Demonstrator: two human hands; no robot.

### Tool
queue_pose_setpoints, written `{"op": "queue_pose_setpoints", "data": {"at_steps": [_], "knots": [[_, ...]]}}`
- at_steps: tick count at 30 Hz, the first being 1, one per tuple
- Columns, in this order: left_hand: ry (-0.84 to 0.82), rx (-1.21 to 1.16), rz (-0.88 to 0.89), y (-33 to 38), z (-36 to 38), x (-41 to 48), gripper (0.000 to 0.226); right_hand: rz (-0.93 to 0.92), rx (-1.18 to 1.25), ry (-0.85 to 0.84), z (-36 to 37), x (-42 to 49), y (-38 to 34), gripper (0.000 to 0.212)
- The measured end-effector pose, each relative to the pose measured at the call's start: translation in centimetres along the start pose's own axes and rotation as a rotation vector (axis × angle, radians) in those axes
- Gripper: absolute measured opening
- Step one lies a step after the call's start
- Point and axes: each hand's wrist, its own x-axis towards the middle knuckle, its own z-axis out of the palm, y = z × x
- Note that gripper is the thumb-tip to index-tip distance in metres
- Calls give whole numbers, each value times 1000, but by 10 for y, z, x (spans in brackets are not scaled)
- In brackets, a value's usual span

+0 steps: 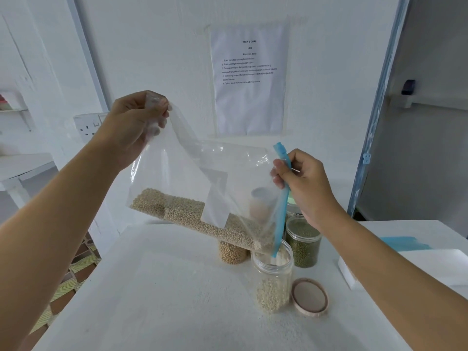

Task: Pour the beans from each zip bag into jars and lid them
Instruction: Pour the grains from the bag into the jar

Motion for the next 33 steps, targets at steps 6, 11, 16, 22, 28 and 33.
{"op": "queue_pose_setpoints", "data": {"at_steps": [6,11,16,22,28,33], "knots": [[5,-7,-2,-2,0,1,22,-1,11,4,0,0,1,22],[-9,6,2,-2,3,0,23,1,-13,-9,0,-1,2,18],[-7,5,-1,-1,3,2,21,1,-34,-6,0,0,-1,20],[-12,-5,5,0,6,5,23,22,-29,-46,0,0,-2,22],[-17,-5,2,0,7,5,25,39,-42,-67,0,0,-2,23],[-18,2,0,0,8,5,22,34,-41,-28,1,0,-2,22]]}}
